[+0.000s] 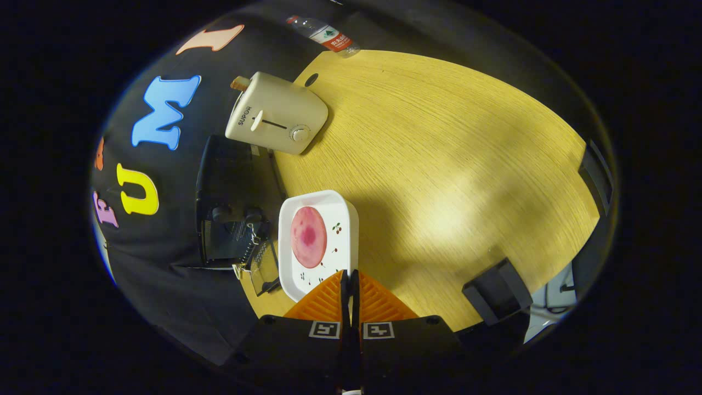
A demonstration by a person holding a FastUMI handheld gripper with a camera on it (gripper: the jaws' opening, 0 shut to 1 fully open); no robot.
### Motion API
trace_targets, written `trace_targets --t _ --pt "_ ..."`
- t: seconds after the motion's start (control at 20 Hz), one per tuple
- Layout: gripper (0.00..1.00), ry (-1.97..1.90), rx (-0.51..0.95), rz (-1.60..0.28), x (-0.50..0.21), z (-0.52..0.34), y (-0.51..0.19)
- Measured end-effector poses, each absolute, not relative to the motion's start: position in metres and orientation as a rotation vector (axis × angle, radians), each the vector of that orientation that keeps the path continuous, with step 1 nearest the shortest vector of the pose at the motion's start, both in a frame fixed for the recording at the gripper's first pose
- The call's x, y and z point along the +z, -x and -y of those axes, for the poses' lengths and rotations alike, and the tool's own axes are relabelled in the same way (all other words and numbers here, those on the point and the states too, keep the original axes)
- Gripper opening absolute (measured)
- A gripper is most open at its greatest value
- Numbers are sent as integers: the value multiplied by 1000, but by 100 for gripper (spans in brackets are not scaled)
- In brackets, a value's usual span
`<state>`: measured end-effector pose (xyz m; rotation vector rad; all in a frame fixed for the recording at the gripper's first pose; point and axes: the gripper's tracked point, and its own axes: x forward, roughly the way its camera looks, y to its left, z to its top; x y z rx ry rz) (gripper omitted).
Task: Open the toaster oven, put the food inside, and close the toaster oven door.
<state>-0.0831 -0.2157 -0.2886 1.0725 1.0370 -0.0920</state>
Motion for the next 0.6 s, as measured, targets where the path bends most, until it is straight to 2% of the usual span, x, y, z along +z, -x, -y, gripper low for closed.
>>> trace_targets --t 0.25,0.6 --pt "1 -1183 -151 -975 -268 182 116" --pt "1 -1236 -68 -939 -216 94 123"
